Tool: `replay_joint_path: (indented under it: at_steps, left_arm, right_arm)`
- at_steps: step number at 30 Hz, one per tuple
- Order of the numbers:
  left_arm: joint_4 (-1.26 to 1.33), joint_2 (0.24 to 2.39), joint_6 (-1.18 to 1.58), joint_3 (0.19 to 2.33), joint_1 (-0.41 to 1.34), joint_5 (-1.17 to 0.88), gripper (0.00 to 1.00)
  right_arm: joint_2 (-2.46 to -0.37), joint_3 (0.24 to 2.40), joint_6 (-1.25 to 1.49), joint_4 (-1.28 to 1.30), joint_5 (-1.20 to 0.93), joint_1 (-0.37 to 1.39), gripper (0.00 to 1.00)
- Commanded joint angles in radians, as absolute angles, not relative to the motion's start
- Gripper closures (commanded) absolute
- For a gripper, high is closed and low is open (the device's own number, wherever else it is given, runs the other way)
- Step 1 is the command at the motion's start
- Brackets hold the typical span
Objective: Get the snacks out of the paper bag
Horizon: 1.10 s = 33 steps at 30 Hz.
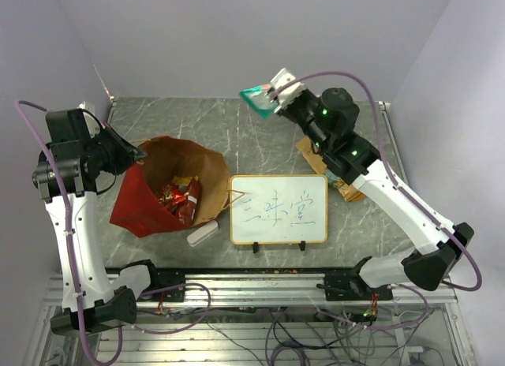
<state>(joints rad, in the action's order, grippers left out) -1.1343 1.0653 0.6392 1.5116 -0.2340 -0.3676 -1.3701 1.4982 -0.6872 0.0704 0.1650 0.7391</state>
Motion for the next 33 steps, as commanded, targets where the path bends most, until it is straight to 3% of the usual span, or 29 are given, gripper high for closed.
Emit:
replay_joint_path:
  at_steps: [1, 10, 19, 29, 33]
  left_arm:
    - [-1.115, 1.063, 0.621, 1.508, -0.235, -0.392, 0.93]
    - [-1.096, 1.063, 0.624, 1.469, -0.233, -0.419, 0.93]
    - [-1.075, 1.078, 0.637, 1.475, -0.226, -0.443, 0.93]
    - [-1.069, 1.095, 0.628, 1.475, -0.189, -0.445, 0.93]
    - [-1.045, 1.126, 0.64, 1.498, -0.185, -0.465, 0.93]
  right_arm:
    - [-1.362, 1.518, -0.493, 0.234, 0.405, 0.586, 1.0]
    - [-1.407, 1.391, -0.249, 0.259, 0.506, 0.313, 1.0]
    - [-1.513, 1.356, -0.101, 0.275, 0.655, 0.217, 1.0]
    - [-1.59, 1.302, -0.302, 0.156, 0.774, 0.182, 1.0]
    - [-1.632, 1.265, -0.274, 0.147, 0.694, 0.195, 1.0]
